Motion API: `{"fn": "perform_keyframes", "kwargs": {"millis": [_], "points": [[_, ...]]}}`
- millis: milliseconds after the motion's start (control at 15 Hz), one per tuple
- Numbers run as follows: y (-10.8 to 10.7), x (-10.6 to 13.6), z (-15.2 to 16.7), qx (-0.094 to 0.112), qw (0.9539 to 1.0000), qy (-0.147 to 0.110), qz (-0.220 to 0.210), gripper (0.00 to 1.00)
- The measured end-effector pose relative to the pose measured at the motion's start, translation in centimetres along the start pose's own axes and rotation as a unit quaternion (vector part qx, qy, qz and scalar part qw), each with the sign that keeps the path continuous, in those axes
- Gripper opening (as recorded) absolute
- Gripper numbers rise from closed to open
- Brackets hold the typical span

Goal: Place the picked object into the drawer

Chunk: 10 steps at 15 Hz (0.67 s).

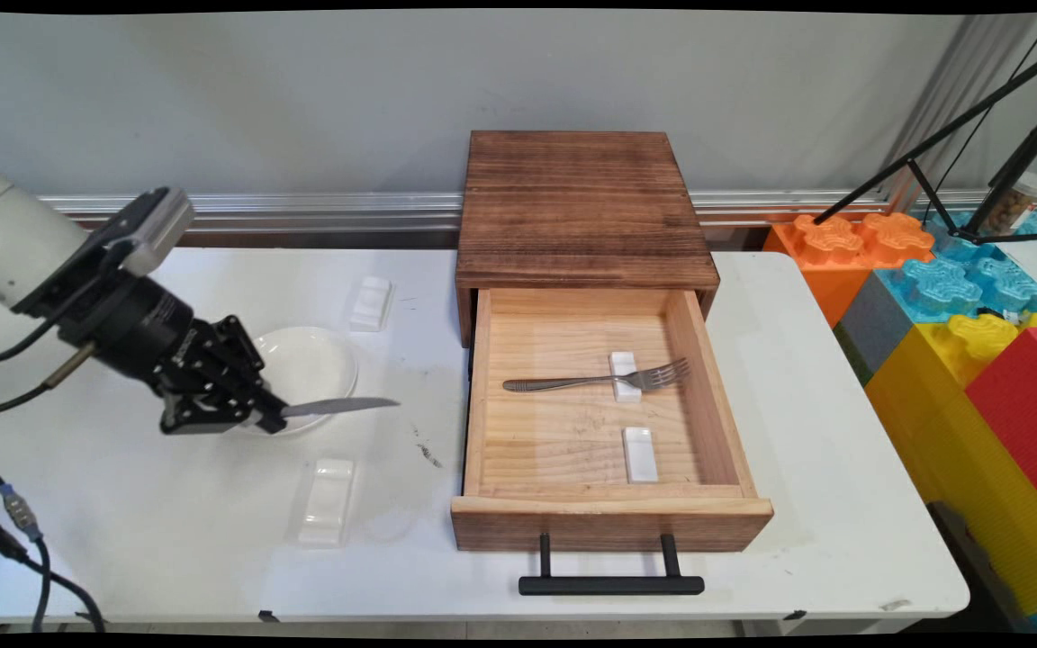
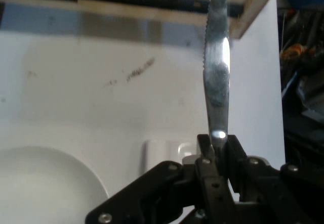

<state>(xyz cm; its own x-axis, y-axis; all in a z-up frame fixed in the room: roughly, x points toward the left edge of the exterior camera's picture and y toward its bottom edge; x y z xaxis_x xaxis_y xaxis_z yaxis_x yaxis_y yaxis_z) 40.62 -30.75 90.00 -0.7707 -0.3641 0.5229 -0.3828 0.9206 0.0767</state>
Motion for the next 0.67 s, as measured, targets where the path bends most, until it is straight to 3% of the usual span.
{"fn": "perform_keyframes", "kwargs": {"millis": [667], "points": [[0.3, 9.2, 3.0, 0.037, 0.9985, 0.038, -0.008, 0.0]]}}
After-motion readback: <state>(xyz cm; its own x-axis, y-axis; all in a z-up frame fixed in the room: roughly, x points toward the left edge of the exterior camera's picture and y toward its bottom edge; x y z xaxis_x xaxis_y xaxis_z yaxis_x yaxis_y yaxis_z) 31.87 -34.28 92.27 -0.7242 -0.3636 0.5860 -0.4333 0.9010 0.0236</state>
